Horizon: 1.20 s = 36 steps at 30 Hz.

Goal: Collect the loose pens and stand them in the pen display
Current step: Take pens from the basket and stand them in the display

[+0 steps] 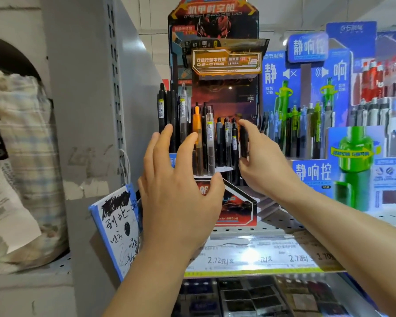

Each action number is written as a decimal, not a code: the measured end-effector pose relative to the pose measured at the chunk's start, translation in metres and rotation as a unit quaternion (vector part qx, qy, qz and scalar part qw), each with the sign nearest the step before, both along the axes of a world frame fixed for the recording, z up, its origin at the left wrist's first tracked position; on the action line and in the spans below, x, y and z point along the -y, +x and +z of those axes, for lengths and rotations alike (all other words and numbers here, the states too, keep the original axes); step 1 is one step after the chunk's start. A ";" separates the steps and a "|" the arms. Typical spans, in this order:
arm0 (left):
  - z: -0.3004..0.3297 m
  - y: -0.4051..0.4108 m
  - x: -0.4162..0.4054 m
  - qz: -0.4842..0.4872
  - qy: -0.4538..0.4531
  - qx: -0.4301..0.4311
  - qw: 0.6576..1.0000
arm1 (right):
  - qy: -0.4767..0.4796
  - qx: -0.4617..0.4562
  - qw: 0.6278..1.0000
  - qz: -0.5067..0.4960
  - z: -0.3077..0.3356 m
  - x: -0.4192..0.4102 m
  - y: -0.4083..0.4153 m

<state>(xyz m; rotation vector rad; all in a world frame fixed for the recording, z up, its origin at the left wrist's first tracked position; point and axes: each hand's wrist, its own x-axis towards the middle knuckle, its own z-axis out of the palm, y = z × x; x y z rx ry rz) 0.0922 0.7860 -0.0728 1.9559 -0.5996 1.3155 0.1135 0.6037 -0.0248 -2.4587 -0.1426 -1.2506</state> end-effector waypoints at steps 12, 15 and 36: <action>0.001 -0.002 0.002 0.015 -0.008 -0.009 1.000 | 0.016 -0.060 0.997 -0.051 -0.003 -0.008 -0.006; 0.002 -0.002 0.004 0.030 -0.008 -0.013 0.999 | 0.036 -0.052 0.997 -0.046 -0.003 -0.008 -0.009; -0.065 -0.210 0.301 -0.332 -0.067 -0.227 0.913 | 0.283 -0.070 0.951 0.103 -0.089 0.313 -0.324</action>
